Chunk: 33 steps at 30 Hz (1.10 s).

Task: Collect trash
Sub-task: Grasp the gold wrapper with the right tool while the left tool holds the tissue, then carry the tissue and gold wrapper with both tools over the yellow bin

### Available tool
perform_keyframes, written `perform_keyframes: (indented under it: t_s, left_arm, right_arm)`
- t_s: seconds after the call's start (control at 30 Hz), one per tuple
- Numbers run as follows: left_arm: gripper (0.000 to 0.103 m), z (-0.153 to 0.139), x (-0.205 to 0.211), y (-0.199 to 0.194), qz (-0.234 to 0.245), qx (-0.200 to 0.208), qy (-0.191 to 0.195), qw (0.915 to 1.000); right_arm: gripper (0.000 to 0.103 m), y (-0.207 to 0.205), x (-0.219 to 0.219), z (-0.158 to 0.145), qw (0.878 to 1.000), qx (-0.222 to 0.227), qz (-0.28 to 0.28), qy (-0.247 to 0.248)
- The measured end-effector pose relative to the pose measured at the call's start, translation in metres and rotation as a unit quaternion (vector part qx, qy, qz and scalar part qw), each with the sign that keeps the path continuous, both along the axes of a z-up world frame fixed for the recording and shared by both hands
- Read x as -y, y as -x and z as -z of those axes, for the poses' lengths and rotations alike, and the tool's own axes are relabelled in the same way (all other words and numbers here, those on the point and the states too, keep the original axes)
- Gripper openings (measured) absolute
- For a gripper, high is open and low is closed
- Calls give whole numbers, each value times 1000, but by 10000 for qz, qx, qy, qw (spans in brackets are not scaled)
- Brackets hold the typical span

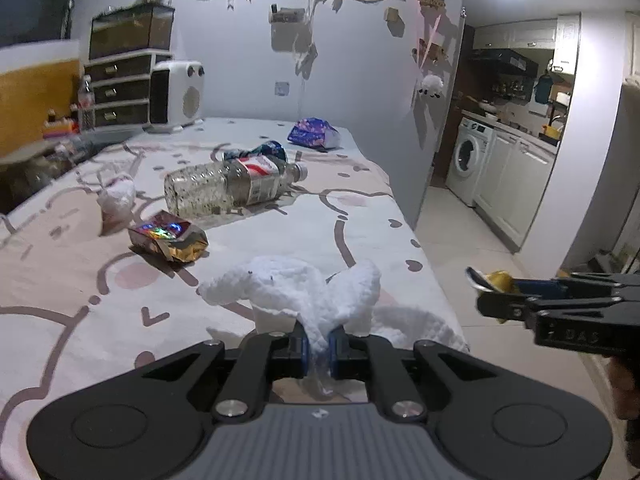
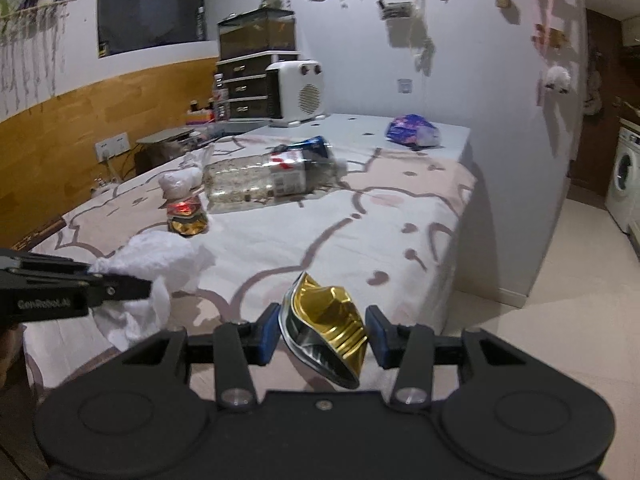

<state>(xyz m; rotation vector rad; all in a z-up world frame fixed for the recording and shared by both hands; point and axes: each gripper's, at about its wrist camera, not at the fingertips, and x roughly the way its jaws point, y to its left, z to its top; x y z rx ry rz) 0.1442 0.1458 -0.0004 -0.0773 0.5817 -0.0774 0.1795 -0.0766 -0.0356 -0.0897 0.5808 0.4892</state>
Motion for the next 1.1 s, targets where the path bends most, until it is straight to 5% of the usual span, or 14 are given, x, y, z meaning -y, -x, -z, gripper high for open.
perform_keyframes:
  t_s: [0.43,1.1]
  left_arm:
    - [10,-8,53,18,114,146,-79,9998]
    - [10,11,177,9,1130,15,-117,9935]
  right_arm:
    - [46,34,57,-11,9985,204,450,-229]
    - [46,72,164,1,9899,205,1391,-194]
